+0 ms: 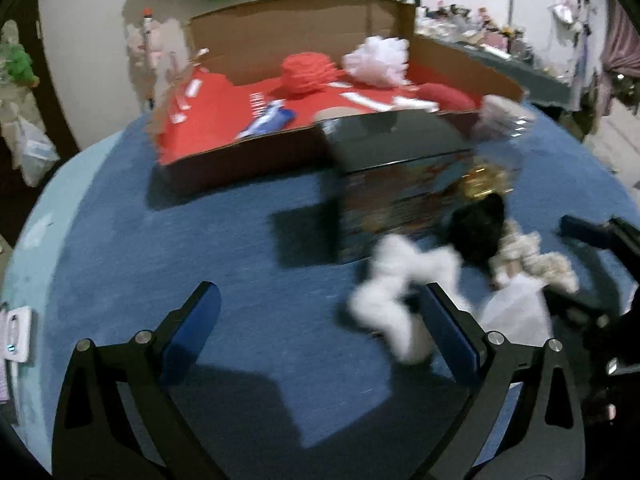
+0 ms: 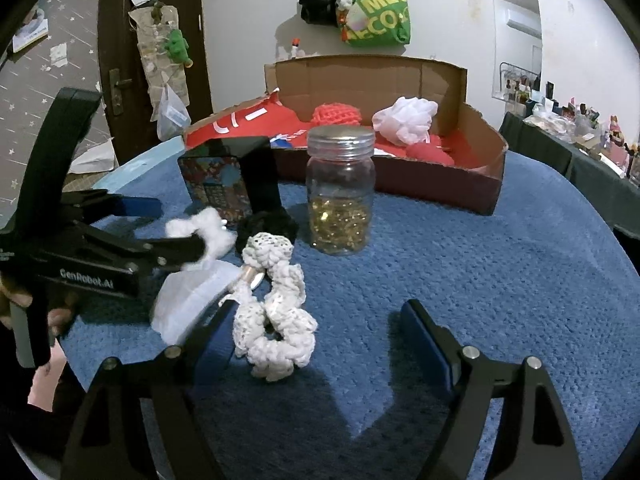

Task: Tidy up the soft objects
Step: 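Close the left tool on the white fluffy star scrunchie, then grasp the white crocheted scrunchie with the right tool while the left tool holds the star scrunchie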

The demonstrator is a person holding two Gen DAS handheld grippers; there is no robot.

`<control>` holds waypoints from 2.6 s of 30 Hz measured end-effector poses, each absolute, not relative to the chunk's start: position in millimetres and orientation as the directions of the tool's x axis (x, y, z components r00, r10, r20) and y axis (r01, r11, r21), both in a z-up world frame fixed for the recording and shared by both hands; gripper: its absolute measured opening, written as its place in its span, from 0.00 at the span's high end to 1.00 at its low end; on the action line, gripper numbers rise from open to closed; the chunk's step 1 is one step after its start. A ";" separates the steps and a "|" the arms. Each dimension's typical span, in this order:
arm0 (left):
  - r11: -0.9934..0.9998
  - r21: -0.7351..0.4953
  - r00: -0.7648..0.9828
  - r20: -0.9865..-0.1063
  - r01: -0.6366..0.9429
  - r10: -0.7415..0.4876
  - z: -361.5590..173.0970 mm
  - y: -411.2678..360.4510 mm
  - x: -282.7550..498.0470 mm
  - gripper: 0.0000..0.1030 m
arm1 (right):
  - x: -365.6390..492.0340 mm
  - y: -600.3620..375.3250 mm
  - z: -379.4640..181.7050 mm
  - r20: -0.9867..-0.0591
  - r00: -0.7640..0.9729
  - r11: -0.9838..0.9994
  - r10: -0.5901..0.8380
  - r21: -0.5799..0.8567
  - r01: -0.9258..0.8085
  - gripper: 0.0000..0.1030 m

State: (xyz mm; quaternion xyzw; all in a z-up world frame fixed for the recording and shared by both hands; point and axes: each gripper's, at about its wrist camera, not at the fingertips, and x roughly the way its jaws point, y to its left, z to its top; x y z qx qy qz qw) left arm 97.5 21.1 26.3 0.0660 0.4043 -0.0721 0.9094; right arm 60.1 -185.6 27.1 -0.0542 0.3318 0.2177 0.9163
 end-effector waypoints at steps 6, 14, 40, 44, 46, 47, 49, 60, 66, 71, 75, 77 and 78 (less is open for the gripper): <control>0.970 0.005 0.648 -0.745 0.244 -0.159 33.5 19.1 94.1 0.02 | 61.1 -185.1 27.7 -0.631 0.682 0.895 0.370 0.045 -0.444 0.19; 0.946 0.072 0.617 -0.773 0.315 -0.147 28.0 -11.5 112.2 0.02 | 62.7 -185.6 27.8 -0.632 0.675 0.890 0.381 0.051 -0.453 0.19; 0.947 0.068 0.649 -0.744 0.314 -0.162 24.5 7.7 87.6 0.06 | 58.5 -179.6 28.4 -0.601 0.706 0.888 0.374 0.012 -0.460 0.22; 0.943 0.008 0.639 -0.737 0.334 -0.220 21.8 10.5 87.0 0.47 | 56.6 -178.5 25.8 -0.594 0.693 0.873 0.408 0.034 -0.486 0.47; 0.945 -0.011 0.654 -0.719 0.327 -0.235 23.9 14.3 81.3 0.57 | 54.2 -177.5 24.5 -0.580 0.669 0.849 0.465 0.080 -0.521 0.73; 0.945 -0.037 0.653 -0.715 0.325 -0.252 24.5 17.0 79.2 0.59 | 51.0 -177.7 24.9 -0.563 0.684 0.854 0.463 0.077 -0.514 0.74; 0.945 -0.072 0.657 -0.701 0.320 -0.276 26.7 21.0 73.6 0.65 | 45.5 -181.0 28.7 -0.531 0.712 0.861 0.459 0.070 -0.504 0.76; 0.936 -0.098 0.657 -0.688 0.338 -0.309 33.3 20.4 64.3 0.80 | 37.0 -188.6 51.6 -0.460 0.754 0.869 0.469 0.088 -0.488 0.76; 0.953 -0.081 0.673 -0.690 0.292 -0.265 28.7 29.1 63.1 0.60 | 42.2 -193.5 40.5 -0.510 0.747 0.889 0.426 0.084 -0.450 0.75; 0.960 -0.027 0.708 -0.669 0.280 -0.225 30.1 29.2 60.1 0.26 | 41.2 -194.5 30.6 -0.531 0.751 0.901 0.393 0.056 -0.431 0.67; 0.955 0.011 0.709 -0.673 0.297 -0.212 28.5 21.9 62.1 0.26 | 40.1 -193.8 26.6 -0.531 0.759 0.905 0.378 0.038 -0.424 0.37; 0.946 0.037 0.709 -0.672 0.321 -0.215 28.3 17.0 62.0 0.26 | 38.2 -194.2 26.3 -0.518 0.768 0.906 0.376 0.032 -0.422 0.36; 0.941 0.049 0.706 -0.674 0.334 -0.215 27.6 13.7 62.5 0.26 | 39.2 -193.8 25.9 -0.521 0.768 0.907 0.373 0.030 -0.420 0.36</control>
